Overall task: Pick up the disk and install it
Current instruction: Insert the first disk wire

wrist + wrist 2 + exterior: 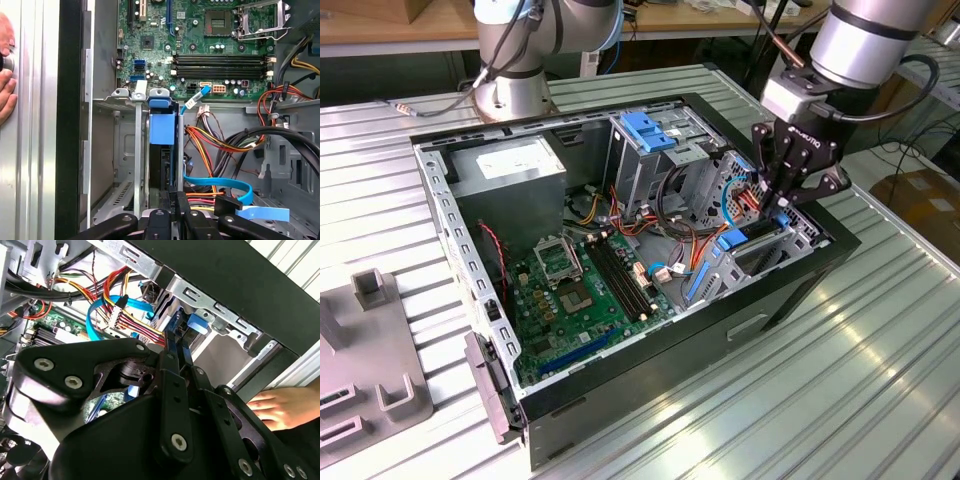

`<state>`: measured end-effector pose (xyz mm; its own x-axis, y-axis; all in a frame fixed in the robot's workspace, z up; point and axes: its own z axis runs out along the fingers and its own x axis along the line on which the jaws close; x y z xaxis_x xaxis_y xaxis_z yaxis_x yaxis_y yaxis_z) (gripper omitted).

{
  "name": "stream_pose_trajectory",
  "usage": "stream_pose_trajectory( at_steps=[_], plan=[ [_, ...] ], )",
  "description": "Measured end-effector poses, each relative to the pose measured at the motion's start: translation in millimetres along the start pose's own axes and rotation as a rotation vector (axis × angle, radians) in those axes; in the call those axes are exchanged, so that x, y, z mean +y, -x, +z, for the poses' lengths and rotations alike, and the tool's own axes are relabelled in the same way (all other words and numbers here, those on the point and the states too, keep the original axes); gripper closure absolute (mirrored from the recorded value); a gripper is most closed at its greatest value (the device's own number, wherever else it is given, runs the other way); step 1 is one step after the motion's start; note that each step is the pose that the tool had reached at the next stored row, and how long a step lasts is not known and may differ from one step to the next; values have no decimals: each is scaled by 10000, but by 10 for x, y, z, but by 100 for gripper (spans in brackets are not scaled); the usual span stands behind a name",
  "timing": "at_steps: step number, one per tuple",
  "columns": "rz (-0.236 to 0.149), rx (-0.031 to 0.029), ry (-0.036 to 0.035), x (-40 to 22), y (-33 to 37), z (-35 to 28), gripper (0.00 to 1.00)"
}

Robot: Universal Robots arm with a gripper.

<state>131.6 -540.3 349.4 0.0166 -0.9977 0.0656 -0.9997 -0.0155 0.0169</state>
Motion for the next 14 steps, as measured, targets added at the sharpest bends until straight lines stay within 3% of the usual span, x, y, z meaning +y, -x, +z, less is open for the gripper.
stream_pose_trajectory(
  at_steps=[3,14],
  plan=[
    [-1,-11,-13,4,-28,10,83],
    [-49,-10,-65,18,-26,35,83]
  ],
)
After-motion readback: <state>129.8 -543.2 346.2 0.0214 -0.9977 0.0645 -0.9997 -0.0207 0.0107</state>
